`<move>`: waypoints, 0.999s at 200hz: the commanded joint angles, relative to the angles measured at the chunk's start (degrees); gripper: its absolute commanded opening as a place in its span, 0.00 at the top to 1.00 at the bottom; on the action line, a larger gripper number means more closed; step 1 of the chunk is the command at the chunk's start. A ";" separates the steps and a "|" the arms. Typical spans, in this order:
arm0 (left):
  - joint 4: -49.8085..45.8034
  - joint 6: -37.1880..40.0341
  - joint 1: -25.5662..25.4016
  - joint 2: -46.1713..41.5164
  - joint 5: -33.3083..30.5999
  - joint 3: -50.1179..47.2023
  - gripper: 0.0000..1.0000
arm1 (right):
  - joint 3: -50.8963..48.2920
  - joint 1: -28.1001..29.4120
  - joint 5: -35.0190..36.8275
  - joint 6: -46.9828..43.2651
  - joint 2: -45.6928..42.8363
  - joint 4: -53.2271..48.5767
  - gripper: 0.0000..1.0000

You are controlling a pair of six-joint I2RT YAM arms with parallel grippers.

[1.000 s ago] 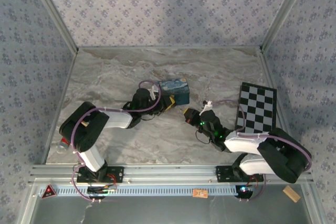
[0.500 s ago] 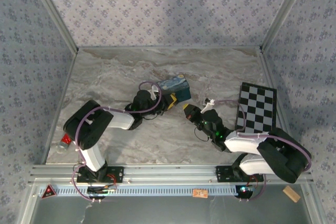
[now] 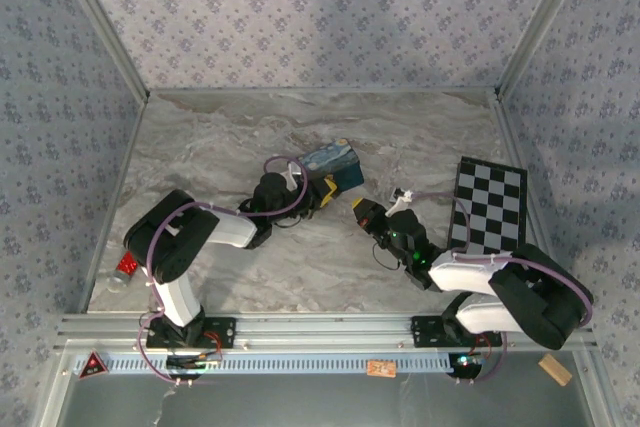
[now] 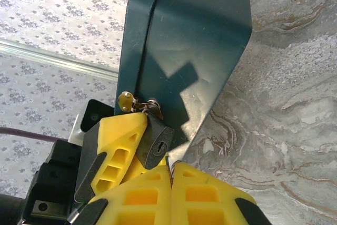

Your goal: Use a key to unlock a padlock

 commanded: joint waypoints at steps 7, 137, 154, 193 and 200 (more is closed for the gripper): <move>6.58 -2.22 -0.70 0.70 -0.17 0.10 0.98 | 0.34 -0.26 -0.10 1.39 1.58 2.93 1.00; 7.58 -2.46 -1.46 1.58 -0.35 0.18 0.98 | 1.01 -0.70 -1.50 3.41 4.32 6.46 1.00; 7.59 -2.42 -1.54 1.66 -0.44 0.18 0.98 | 0.97 -0.76 -1.26 3.52 4.30 6.55 1.00; 7.82 -2.63 -1.71 1.75 -0.59 0.12 0.98 | 1.20 -0.83 -1.15 3.45 4.65 6.74 1.00; 7.92 -2.68 -1.76 1.75 -0.61 0.10 0.98 | 1.22 -0.79 -1.02 3.44 4.86 6.81 1.00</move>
